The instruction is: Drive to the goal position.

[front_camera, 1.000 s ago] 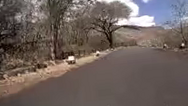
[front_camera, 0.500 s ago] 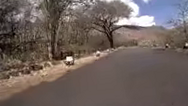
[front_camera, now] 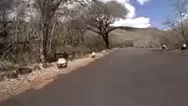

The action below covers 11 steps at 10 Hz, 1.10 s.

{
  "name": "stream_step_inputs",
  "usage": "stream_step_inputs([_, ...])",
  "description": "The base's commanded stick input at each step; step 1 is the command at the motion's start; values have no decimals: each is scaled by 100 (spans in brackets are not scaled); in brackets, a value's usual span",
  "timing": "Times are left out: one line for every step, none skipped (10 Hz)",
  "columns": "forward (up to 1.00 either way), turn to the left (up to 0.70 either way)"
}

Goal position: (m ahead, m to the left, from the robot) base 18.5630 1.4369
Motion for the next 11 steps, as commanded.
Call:
stream_step_inputs([70, 0])
stream_step_inputs([70, 0])
stream_step_inputs([70, 0])
stream_step_inputs([70, 0])
stream_step_inputs([70, 0])
stream_step_inputs([70, 0])
stream_step_inputs([70, 0])
stream_step_inputs([70, 0])
stream_step_inputs([70, 0])
stream_step_inputs([70, 0])
stream_step_inputs([70, 0])
